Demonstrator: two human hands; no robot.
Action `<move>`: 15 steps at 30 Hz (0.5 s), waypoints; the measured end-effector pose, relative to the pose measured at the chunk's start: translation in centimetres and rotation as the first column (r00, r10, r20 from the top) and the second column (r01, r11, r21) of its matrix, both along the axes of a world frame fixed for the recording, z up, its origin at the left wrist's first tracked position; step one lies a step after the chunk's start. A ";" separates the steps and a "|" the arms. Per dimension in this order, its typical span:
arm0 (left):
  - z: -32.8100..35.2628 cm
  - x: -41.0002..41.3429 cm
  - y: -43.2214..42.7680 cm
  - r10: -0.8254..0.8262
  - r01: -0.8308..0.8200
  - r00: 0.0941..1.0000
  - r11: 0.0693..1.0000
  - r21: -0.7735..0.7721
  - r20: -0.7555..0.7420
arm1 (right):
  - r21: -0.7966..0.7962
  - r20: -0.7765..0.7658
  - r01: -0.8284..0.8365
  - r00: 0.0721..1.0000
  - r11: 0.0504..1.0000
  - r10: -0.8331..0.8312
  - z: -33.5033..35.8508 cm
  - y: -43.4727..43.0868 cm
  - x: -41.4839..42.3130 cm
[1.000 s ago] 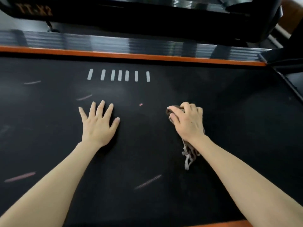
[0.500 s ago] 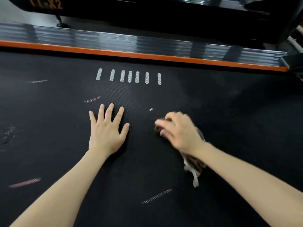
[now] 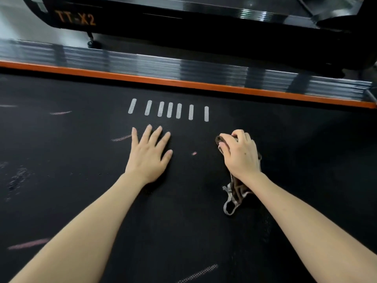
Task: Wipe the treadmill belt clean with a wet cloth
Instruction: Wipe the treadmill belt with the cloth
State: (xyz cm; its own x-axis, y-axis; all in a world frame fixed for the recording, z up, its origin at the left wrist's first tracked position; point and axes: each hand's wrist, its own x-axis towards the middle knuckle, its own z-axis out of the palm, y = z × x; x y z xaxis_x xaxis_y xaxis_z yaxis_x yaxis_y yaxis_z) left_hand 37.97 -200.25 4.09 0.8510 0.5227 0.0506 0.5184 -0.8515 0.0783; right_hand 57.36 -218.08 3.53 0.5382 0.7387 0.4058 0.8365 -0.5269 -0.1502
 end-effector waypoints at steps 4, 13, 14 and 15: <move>-1.2 0.2 0.3 -0.013 0.015 0.999 0.999 -0.034 0.040 | -0.046 -0.027 0.104 0.994 0.994 -0.105 0.6 3.3 3.1; -1.3 0.1 0.6 -0.030 0.037 0.994 0.997 -0.065 0.103 | -0.007 -0.071 -0.605 0.794 0.796 0.603 0.5 1.9 -3.5; -1.3 0.0 0.5 -0.031 0.039 0.994 0.997 -0.068 0.108 | -0.033 -0.054 -0.609 0.793 0.792 0.607 0.7 2.1 -2.3; -1.3 0.0 0.5 -0.033 0.041 0.994 0.997 -0.068 0.107 | -0.043 -0.020 -0.566 0.824 0.823 0.566 0.4 2.6 -0.4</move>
State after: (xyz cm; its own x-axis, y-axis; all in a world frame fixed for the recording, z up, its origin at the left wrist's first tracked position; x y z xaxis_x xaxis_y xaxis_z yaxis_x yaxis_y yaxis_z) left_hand 37.98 -199.73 2.79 0.8617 0.4963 0.1053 0.4723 -0.8606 0.1907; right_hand 56.94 -215.45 3.98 0.0218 0.9318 0.3623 0.9890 0.0329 -0.1440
